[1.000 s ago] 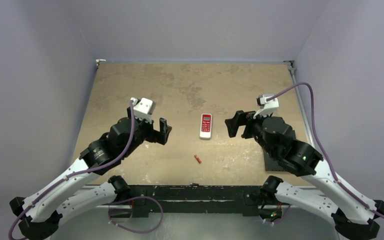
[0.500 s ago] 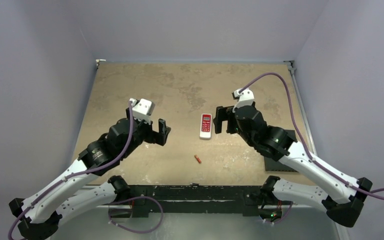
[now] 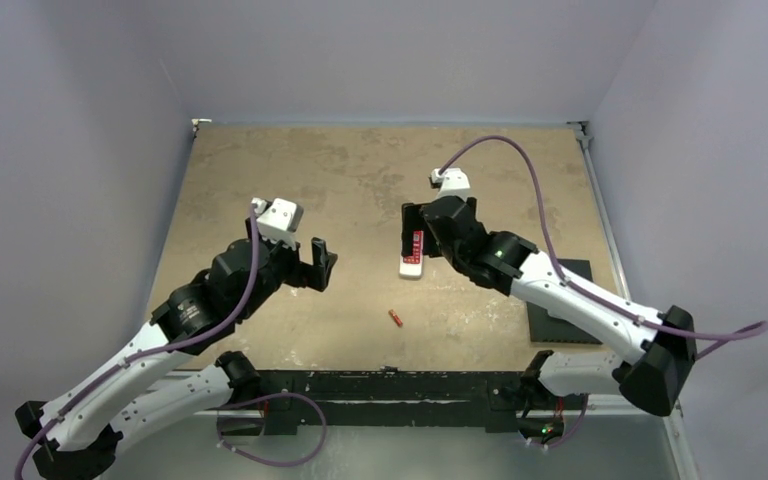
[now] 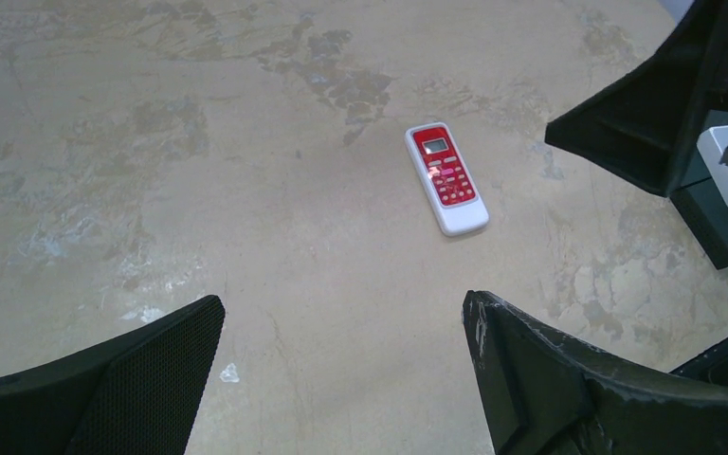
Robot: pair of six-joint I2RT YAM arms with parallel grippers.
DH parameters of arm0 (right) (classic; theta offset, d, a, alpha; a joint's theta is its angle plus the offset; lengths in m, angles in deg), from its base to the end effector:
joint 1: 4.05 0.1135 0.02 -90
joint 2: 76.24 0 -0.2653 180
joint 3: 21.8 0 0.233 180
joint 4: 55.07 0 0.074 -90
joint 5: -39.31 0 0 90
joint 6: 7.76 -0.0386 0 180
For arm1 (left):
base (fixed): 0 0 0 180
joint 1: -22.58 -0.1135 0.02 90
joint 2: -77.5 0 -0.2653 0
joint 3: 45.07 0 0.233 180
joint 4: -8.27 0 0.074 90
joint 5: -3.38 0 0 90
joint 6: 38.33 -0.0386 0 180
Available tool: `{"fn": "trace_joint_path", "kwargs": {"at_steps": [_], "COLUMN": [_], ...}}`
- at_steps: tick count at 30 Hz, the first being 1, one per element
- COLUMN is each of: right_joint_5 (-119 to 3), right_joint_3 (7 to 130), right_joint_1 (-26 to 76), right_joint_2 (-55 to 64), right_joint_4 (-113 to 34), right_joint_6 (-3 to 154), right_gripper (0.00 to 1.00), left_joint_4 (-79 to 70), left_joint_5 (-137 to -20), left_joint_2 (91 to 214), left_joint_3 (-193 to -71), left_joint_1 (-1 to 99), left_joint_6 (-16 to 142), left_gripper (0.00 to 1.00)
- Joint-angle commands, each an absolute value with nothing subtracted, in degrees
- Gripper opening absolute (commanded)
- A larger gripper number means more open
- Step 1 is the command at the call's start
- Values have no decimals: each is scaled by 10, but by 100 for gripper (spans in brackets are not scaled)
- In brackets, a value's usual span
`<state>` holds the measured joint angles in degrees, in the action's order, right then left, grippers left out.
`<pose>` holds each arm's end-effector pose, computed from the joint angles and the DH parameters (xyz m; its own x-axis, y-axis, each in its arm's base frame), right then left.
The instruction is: Load the batteries into the remote control
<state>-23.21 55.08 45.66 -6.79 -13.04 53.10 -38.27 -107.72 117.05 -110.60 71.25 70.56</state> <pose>0.1733 0.1769 0.3306 -0.5306 0.0421 -0.8465 -0.1977 0.9651 0.1720 0.0949 -0.0869 0.3459 -0.3742 -0.0319 -0.9268 0.3771 0.9078 -0.1835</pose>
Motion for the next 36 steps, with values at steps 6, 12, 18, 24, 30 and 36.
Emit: {"fn": "trace_joint_path", "kwargs": {"at_steps": [6,12,18,24,30,36], "right_joint_5": [-189,-171,-175,-195,-229,-230], "right_joint_3": [616,625,630,620,602,601], "right_joint_1": [457,457,457,457,457,456], "right_joint_2": [42,91,140,164,182,212], "right_joint_4": [-127,-103,-82,-102,-133,-138], "right_joint_6": [441,386,342,328,331,332], "right_gripper": [99,99,99,99,99,99], "left_joint_4": [-384,-385,-385,-385,-385,-386], "left_joint_5": [-1090,-1091,-1091,-1091,-1090,-1088], "left_joint_2": [1162,1156,1154,1153,1155,1151], "left_joint_3": [-1108,-1106,-1107,-1106,-1106,-1106], "left_joint_1": [710,710,710,710,710,711], "left_joint_6": [710,710,710,709,710,709], "left_gripper": [99,99,99,99,99,99]}}
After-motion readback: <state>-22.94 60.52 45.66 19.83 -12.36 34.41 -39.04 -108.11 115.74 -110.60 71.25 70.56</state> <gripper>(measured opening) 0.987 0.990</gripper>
